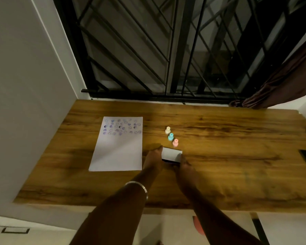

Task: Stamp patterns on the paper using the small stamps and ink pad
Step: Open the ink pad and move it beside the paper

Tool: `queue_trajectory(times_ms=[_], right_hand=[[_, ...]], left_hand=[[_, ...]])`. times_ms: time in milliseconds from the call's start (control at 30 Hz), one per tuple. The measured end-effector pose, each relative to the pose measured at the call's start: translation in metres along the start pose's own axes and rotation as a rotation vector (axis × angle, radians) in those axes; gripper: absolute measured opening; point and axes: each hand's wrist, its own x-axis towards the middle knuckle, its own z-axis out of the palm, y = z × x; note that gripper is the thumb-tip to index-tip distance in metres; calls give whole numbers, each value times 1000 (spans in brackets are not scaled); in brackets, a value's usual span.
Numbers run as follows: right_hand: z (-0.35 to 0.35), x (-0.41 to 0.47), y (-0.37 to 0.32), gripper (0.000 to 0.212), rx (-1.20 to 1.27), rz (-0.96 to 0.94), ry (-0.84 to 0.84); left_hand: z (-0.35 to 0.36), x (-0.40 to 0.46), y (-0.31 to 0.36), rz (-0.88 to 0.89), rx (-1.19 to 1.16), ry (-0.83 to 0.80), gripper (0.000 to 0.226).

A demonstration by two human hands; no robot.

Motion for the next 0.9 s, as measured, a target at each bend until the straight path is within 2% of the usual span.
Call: queue_trajectory(times_ms=[200,367,500,700,833,900], right_hand=[[2,-7,4,45,13,-50,85],[3,-11,-8,50,-25,-97,130],[5,-3,-24,45,-31,-93,104],[5,5,-82,43,181,-169,73],[26,20,-128,44,20,-183,11],[38,22,-155,50,20,-220,10]], left_hand=[[12,-7,-7,13,11,56,61],[11,-8,-19,20,-37,111,55],[-6,-11,-30,-3,-128,185,51],[-35,-10,-76,-81,-357,290,41],[-63,-16,-115,-169,-414,340,33],[-78,-16,-138,-180,-404,374,40]])
